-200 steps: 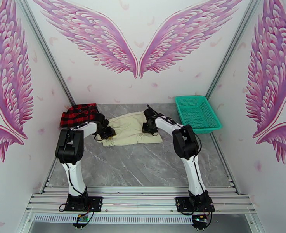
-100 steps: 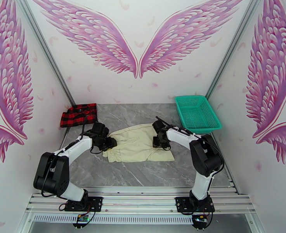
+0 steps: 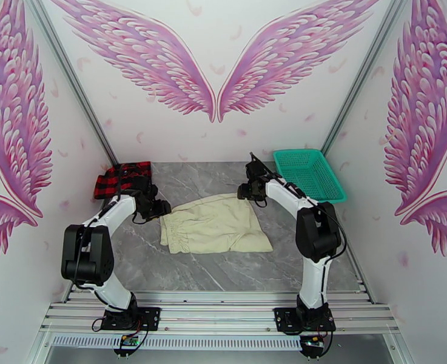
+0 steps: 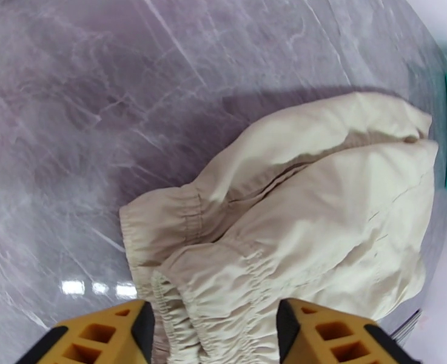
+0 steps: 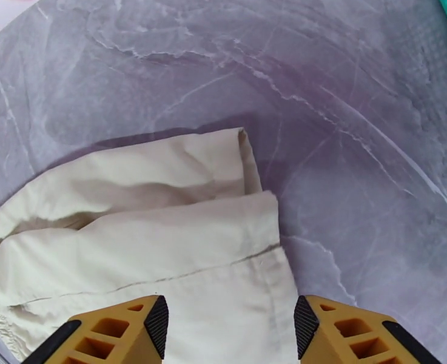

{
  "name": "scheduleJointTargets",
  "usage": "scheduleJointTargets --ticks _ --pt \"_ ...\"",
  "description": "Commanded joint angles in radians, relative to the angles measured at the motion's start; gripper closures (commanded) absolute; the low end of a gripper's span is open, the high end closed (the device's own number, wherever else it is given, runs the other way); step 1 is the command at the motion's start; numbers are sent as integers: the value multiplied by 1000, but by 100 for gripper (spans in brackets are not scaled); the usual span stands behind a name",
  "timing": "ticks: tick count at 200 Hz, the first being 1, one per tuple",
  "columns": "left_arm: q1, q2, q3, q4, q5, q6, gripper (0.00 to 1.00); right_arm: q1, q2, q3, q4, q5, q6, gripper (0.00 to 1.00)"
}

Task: Fold and stack the mixed laundry pile

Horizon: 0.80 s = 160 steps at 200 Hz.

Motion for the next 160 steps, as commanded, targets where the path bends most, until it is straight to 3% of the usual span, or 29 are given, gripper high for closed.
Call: scheduleJointTargets --ticks 1,30,65,116,160 --pt "3 45 54 -24 65 136 38 -19 40 46 -18 -58 -61 31" --pt "-1 103 119 -35 136 161 53 -35 107 110 -37 -75 -94 29" --pt "-1 114 135 -35 154 167 67 -32 183 180 -52 -154 -109 36" --pt "1 102 124 -50 181 178 68 -34 226 219 -111 -38 -110 38" --pt "5 75 91 -8 211 147 69 -82 147 106 18 -193 -14 33"
